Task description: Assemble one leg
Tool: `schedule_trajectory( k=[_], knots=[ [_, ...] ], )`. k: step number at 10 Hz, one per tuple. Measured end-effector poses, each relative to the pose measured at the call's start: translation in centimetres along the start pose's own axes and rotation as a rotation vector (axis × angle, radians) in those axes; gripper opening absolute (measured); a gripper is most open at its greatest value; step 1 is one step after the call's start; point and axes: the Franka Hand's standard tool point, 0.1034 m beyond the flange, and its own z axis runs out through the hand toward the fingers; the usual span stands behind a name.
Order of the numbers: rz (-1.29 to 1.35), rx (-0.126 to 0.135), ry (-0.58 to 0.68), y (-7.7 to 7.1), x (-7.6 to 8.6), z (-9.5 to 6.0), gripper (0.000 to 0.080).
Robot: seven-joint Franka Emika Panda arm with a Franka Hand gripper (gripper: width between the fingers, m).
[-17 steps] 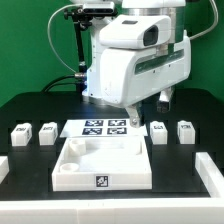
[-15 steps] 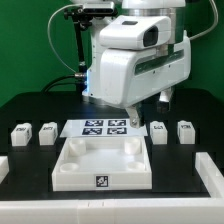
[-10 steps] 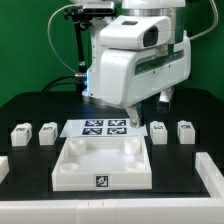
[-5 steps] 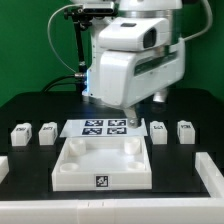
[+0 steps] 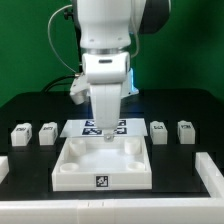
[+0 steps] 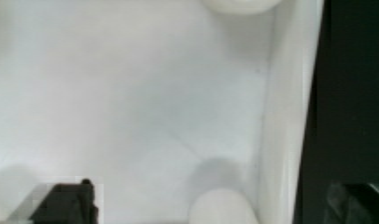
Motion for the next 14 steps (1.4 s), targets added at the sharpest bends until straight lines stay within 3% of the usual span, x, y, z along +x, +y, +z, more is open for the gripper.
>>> schedule_trajectory(
  k=[2, 5, 6, 7, 8, 9, 10, 11, 14],
  knots=[
    [0.010, 0.007, 0.008, -0.42, 0.01, 1.75, 0.0650],
    [0.027, 0.002, 0.010, -0.37, -0.76, 1.97, 0.0650],
    [0.028, 0.003, 0.010, -0.38, -0.77, 1.99, 0.0535],
    [0.028, 0.003, 0.010, -0.39, -0.77, 2.00, 0.0357],
    [0.028, 0.003, 0.010, -0.39, -0.77, 2.00, 0.0357],
    [0.028, 0.003, 0.010, -0.39, -0.77, 2.00, 0.0211],
    [0.028, 0.003, 0.010, -0.39, -0.77, 2.00, 0.0211],
    [0.028, -0.002, 0.010, -0.28, -0.78, 1.93, 0.0061],
    [0.028, -0.003, 0.010, -0.24, -0.78, 1.91, 0.0061]
  ],
)
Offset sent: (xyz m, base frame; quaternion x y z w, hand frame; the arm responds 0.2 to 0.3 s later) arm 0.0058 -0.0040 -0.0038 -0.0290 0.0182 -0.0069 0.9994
